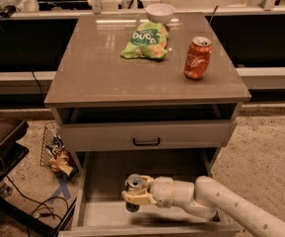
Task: Place redbull can into middle drawer
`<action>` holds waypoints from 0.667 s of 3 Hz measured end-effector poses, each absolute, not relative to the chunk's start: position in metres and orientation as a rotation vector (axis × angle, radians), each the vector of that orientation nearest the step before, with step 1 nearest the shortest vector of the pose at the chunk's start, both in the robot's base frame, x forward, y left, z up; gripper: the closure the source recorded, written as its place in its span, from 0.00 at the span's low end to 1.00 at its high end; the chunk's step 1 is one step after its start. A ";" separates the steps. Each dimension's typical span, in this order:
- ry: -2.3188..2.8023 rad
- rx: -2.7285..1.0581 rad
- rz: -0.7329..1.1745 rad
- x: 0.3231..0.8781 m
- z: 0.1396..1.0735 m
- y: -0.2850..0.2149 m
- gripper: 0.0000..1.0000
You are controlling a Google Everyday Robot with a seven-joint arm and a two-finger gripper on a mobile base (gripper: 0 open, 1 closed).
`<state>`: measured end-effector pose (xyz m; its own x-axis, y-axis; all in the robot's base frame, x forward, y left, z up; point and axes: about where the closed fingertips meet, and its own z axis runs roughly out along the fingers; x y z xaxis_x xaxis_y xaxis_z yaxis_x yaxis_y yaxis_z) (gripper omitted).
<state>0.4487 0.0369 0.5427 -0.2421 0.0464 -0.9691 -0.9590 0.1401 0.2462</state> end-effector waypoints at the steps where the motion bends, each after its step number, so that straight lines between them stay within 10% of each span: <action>1: 1.413 -0.951 1.296 0.454 0.525 0.049 1.00; 2: 1.354 -0.957 1.287 0.464 0.493 0.062 1.00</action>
Offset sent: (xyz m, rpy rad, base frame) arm 0.0298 0.0363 -0.0967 0.0899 -0.1174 -0.0013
